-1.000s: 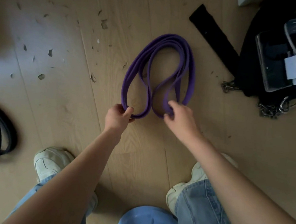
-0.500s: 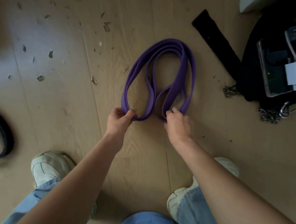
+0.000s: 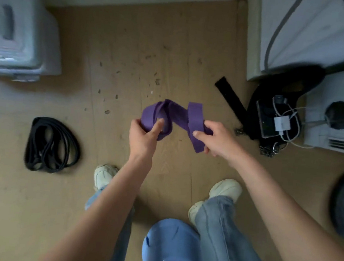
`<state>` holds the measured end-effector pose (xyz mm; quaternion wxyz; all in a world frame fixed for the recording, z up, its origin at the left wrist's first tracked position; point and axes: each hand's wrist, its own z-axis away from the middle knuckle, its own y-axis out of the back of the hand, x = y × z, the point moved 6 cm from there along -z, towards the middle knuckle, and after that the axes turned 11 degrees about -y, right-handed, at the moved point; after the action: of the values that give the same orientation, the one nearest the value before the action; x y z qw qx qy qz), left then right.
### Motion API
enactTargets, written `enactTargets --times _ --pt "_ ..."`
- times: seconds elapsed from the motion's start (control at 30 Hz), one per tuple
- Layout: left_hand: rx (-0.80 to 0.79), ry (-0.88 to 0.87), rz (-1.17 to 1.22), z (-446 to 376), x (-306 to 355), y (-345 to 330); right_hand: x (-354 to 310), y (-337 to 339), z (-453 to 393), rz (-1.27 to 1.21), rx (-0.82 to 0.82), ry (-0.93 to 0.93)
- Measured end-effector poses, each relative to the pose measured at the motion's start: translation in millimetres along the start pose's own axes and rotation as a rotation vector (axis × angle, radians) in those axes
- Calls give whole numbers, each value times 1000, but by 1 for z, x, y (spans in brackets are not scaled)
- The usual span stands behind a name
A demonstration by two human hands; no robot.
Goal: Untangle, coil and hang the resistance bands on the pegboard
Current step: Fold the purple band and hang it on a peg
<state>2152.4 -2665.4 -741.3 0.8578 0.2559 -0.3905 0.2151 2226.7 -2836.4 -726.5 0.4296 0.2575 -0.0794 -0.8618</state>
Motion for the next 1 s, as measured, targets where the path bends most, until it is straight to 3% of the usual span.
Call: enactTargets --times 0.2,0.43,0.5,0.63,0.73,0.8,0.87,1.0 --pt "-142 -178 -81 85 156 91 -129 23 168 -153 -96 -7" --pt "-371 -109 371 153 288 179 -235 8 324 -480 -199 95" --pt "-418 -69 436 161 316 200 -259 7 356 -494 -153 147" --pt "-506 -35 390 172 362 232 -304 20 403 -255 -5 267" --pt "-697 -33 321 183 392 242 -328 26 429 223 57 329" --pt "-735 -110 225 188 409 242 -341 33 440 449 118 372" --pt "-637 -111 220 186 422 239 -356 44 451 403 169 444" --pt "-499 -53 384 187 453 216 -369 84 460 118 441 512"
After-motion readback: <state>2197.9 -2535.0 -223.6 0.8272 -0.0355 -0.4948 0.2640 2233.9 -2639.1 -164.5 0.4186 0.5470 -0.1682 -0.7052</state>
